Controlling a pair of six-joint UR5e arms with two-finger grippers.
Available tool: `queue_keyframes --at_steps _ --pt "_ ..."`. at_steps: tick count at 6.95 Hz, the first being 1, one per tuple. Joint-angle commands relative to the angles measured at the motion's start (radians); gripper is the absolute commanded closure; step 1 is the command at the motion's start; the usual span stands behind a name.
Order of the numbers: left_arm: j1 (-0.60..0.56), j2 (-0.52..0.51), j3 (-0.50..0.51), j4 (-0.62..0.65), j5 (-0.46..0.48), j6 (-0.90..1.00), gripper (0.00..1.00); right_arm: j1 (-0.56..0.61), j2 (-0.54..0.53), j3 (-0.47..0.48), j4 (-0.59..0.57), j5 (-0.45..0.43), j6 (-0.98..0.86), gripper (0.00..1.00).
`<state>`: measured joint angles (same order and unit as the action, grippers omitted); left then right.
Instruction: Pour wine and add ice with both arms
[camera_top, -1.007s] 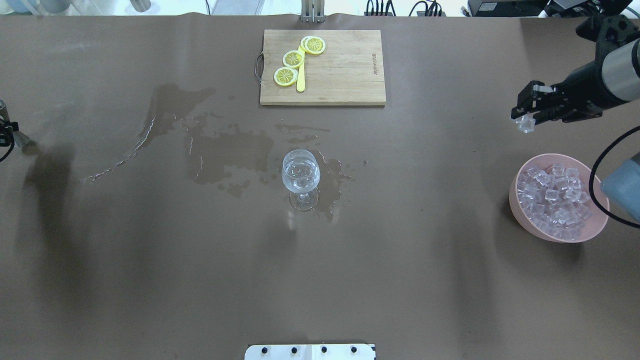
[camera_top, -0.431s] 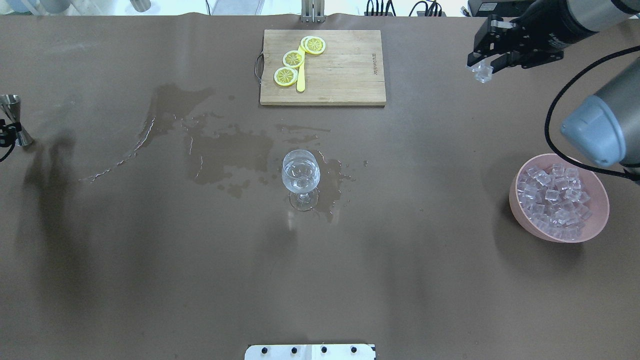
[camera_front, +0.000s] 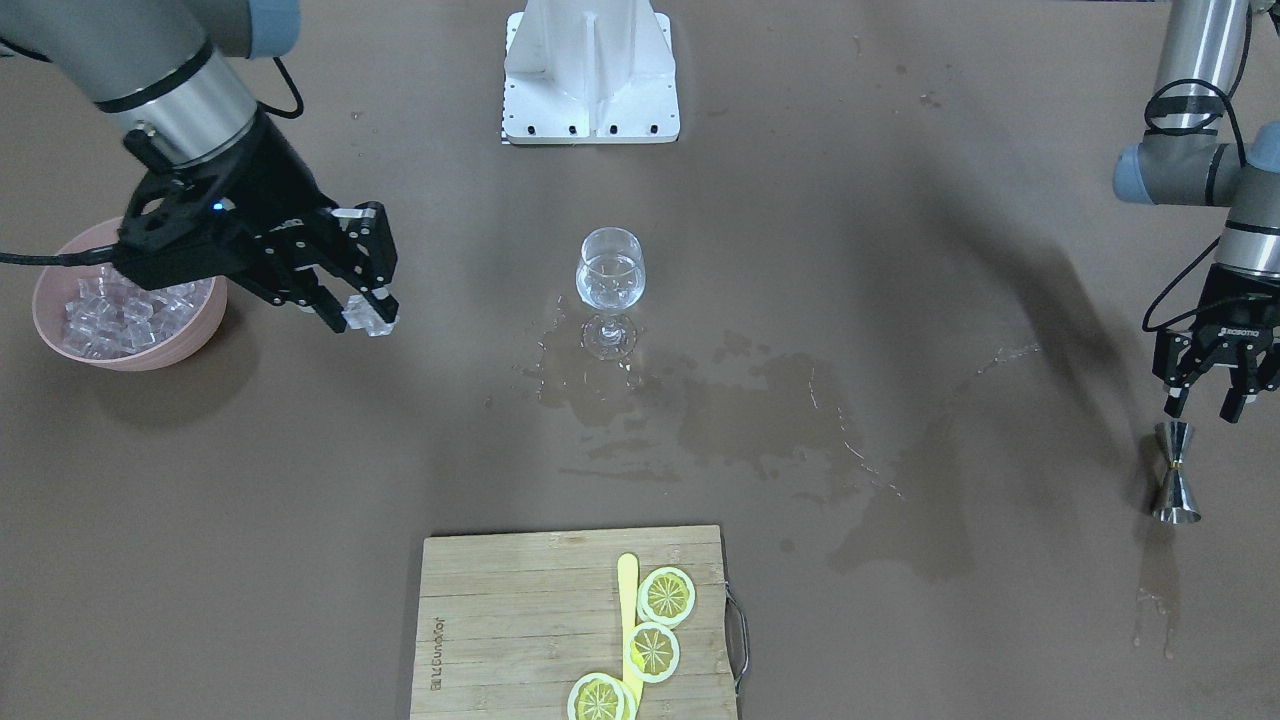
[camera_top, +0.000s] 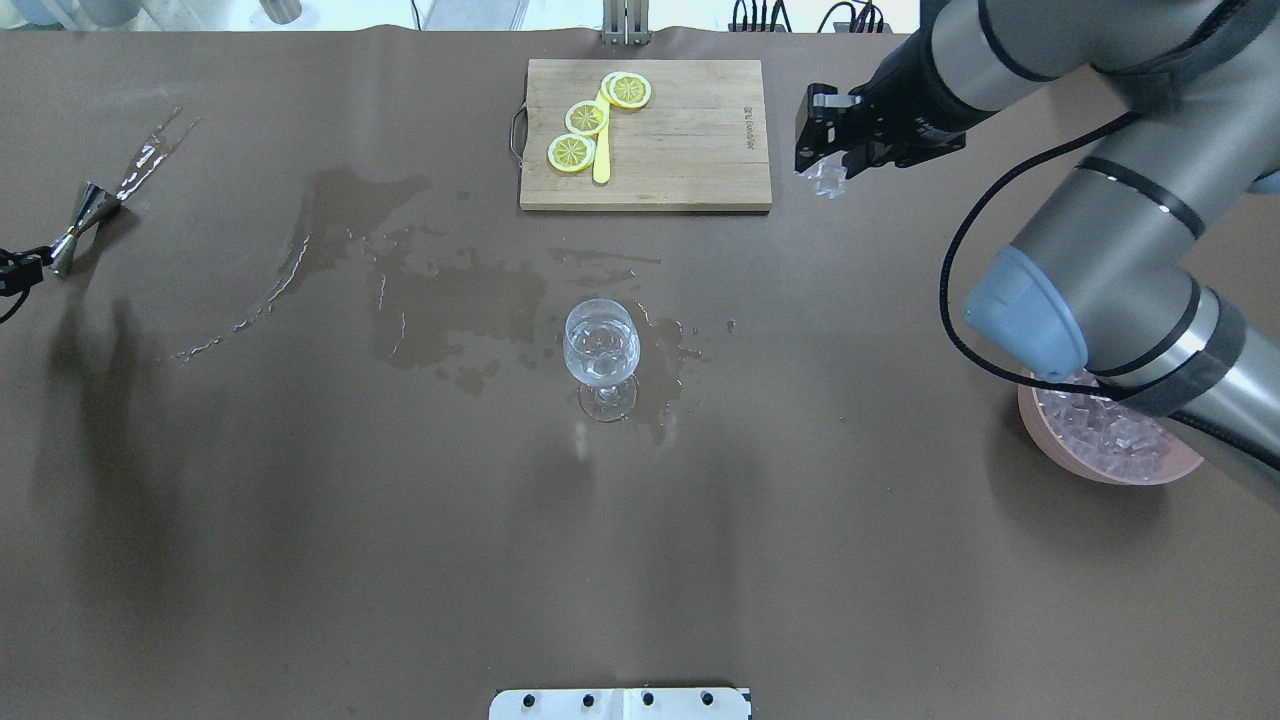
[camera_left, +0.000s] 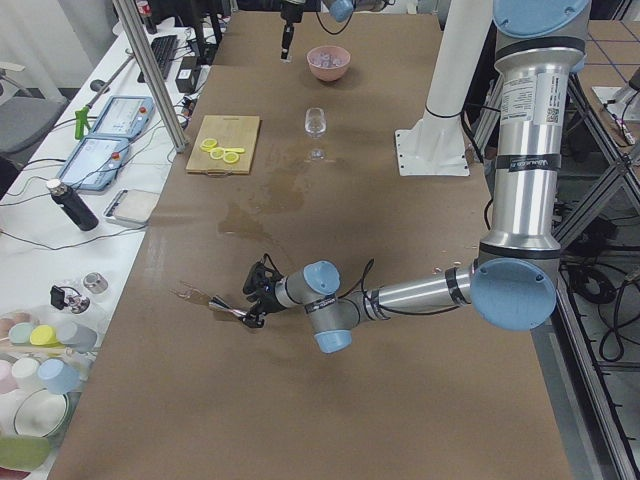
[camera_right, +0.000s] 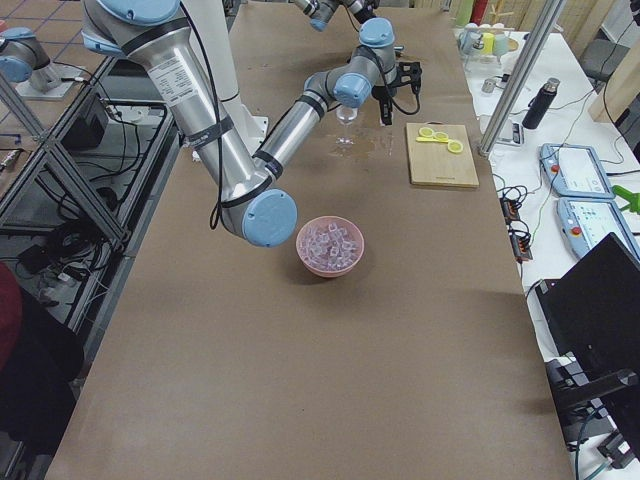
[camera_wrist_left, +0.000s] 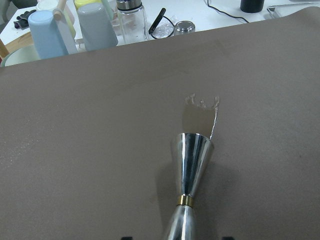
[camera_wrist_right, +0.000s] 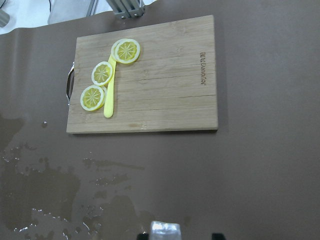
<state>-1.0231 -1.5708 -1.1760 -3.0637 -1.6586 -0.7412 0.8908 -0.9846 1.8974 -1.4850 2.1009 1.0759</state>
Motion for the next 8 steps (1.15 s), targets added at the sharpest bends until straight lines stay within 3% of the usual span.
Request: queue_keyframes --at_steps 1,7,8 --pt "0.0 -0.002 -0.005 -0.015 -0.001 -0.003 0.03 -0.053 0.071 0.0 -0.047 -0.018 0.004 0.96" --pt "-0.018 -0.015 -0.068 0.003 -0.137 -0.01 0.02 -0.183 0.161 -0.003 -0.093 -0.061 0.035 0.97" --pt "-0.066 -0.029 -0.076 0.055 -0.209 -0.01 0.02 -0.215 0.187 -0.006 -0.141 -0.077 0.035 0.97"
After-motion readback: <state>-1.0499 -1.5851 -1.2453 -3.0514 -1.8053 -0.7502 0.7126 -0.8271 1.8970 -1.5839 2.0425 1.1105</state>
